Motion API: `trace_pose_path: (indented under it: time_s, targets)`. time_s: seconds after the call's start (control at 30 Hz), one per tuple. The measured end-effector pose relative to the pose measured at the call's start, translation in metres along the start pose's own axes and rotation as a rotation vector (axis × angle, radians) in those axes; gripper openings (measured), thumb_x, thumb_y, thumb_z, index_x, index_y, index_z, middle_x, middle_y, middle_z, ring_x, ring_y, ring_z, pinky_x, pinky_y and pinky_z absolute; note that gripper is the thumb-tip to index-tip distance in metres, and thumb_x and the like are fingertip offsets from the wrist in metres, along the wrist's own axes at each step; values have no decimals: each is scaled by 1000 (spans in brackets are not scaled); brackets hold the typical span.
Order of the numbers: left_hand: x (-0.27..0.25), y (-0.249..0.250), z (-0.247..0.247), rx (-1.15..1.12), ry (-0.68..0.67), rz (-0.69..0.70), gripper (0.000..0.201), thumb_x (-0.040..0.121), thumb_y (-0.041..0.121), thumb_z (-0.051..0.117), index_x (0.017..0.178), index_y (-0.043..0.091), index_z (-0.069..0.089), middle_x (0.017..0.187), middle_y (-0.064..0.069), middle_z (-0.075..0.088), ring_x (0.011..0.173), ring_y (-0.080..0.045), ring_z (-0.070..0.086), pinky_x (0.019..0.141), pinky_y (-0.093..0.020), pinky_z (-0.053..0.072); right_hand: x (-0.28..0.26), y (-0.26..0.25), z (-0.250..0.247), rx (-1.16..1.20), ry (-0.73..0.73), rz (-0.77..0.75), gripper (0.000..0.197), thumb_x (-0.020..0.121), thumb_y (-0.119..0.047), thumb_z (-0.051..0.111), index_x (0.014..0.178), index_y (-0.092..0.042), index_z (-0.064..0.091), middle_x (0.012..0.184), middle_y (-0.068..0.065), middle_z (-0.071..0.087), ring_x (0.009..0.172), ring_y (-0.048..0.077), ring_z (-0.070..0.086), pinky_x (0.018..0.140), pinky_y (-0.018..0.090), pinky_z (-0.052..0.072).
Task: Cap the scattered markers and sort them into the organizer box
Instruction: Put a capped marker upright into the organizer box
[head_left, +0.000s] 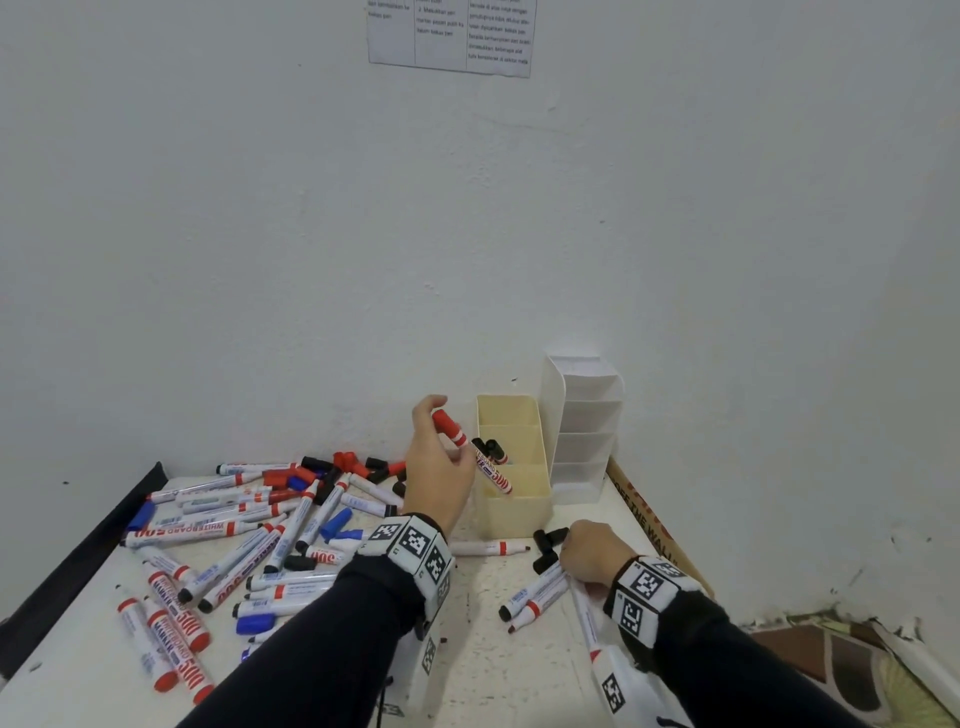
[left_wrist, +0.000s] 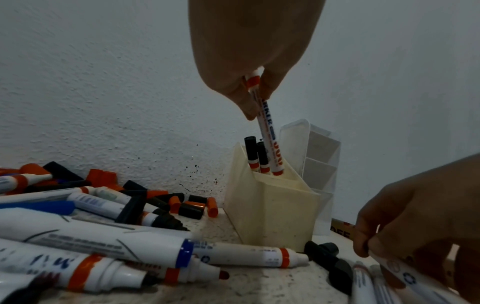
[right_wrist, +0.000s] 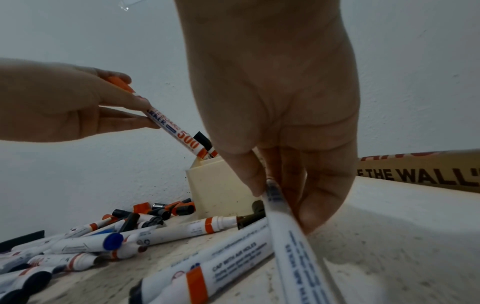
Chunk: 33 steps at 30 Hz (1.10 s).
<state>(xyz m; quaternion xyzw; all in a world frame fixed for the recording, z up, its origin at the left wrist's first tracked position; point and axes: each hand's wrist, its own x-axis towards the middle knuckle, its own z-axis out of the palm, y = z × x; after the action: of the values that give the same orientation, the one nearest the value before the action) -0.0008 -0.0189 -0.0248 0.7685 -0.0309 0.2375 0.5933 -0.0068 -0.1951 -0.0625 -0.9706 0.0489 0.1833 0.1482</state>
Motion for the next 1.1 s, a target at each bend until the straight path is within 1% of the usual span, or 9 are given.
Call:
trace_pose_path:
  time_s: [0.1,0.23,0.43,0.53,0.73,0.9,0.97,1.03,1.1]
  targets:
    - [8,-6,7,29,8,45,36,90,-1,54,118,19,45,104,0,54,87,-11,62,66,-13,53,7,2,-2,68,-31,3,21,94,-16,42,109,-7,54,86,3,55,82,17,53,67,20,44]
    - [13,-11,16,19,11,90,28,89,3,57,106,24,51,102,1,57,92,-13,64,76,-25,57,13,3,-1,100,-45,9,10,93,-15,42,94,-11,51,71,-2,48,61,10,48,59,19,42]
    - [22,-7,31,52,48,155,28,88,-1,56,106,21,57,98,5,56,93,-8,57,78,-17,50,19,2,3,131,-71,1,20,94,-18,42,108,-8,53,92,4,54,74,17,53,59,23,45]
    - [26,-11,33,215,-27,175,33,92,6,53,121,18,58,103,2,61,95,-12,56,87,-26,49,19,5,3,174,-68,-8,12,92,-17,45,103,-12,47,89,3,52,76,18,55,58,24,46]
    - [37,-19,35,820,-223,230,42,96,35,45,138,35,42,125,10,59,112,-16,47,95,-34,35,21,8,0,230,-76,-5,18,89,-19,54,100,-15,40,87,1,51,60,11,49,51,20,45]
    - [40,-26,41,446,-466,14,80,90,16,58,150,25,6,121,2,55,115,-18,53,98,-27,42,23,8,1,211,-78,-18,21,88,-23,57,98,-16,40,102,4,55,83,17,54,63,22,47]
    - [41,-24,43,422,-493,-46,68,90,12,59,147,17,22,120,-3,58,111,-17,56,94,-22,40,23,8,2,222,-82,-16,21,88,-24,57,98,-16,40,108,7,56,85,18,55,69,25,50]
    - [44,-25,44,452,-411,-9,35,89,9,59,124,12,54,116,-5,60,104,-12,55,97,-21,41,24,8,3,230,-84,-14,21,88,-23,57,98,-16,40,105,7,55,86,19,56,70,26,51]
    - [44,-25,44,436,-346,-4,18,88,6,60,105,9,65,106,-4,64,92,-8,53,95,-21,43,26,8,3,229,-84,-15,22,87,-24,58,97,-16,40,106,7,54,87,19,55,67,26,50]
